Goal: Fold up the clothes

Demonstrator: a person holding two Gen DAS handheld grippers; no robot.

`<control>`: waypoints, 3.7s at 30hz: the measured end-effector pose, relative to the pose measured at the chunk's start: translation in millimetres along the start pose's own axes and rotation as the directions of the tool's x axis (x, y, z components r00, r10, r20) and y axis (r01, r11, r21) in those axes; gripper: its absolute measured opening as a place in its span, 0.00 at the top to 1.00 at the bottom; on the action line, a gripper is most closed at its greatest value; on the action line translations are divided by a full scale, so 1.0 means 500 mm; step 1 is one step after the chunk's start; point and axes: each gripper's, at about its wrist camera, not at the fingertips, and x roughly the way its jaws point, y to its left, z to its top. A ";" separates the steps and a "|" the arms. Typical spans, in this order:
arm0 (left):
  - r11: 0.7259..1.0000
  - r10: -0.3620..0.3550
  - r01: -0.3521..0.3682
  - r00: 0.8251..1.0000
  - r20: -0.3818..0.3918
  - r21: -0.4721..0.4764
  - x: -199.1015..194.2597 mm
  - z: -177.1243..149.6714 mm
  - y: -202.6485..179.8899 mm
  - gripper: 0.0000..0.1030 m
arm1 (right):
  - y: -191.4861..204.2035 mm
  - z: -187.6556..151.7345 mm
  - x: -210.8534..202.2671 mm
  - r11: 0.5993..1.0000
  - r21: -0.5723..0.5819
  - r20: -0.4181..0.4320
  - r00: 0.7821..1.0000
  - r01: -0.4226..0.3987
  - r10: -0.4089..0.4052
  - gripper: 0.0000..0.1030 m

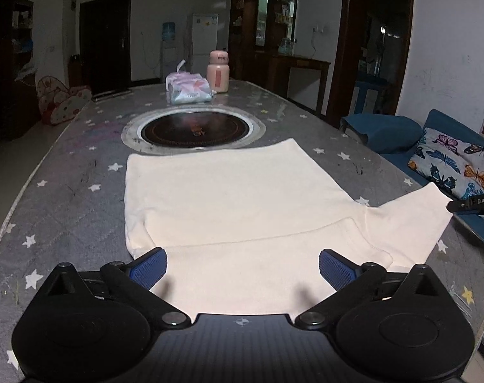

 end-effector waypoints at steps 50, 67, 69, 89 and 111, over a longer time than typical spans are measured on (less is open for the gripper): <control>0.987 0.025 -0.020 0.999 0.032 -0.160 -0.098 -0.068 0.146 0.00 | 0.633 -0.019 -0.058 0.587 -0.368 -0.310 0.691 -0.721 0.653 0.90; 0.986 -0.164 0.164 0.986 0.008 0.001 -0.003 0.001 0.038 0.16 | 0.396 -0.068 -0.050 0.725 -0.442 -0.291 0.849 -0.527 0.440 0.90; 0.983 -0.181 0.181 0.983 0.013 0.000 0.007 0.008 0.037 0.21 | 0.399 -0.048 -0.054 0.726 -0.439 -0.270 0.849 -0.529 0.455 0.90; 0.992 -0.115 0.112 0.992 -0.054 -0.057 0.065 0.008 0.103 0.57 | 0.443 -0.022 0.022 0.720 -0.475 -0.255 0.862 -0.507 0.438 0.89; 0.966 -0.132 0.142 0.989 -0.059 0.218 -0.106 -0.067 0.063 0.40 | 0.441 -0.108 -0.115 0.529 -0.696 -0.286 0.863 -0.486 0.416 0.65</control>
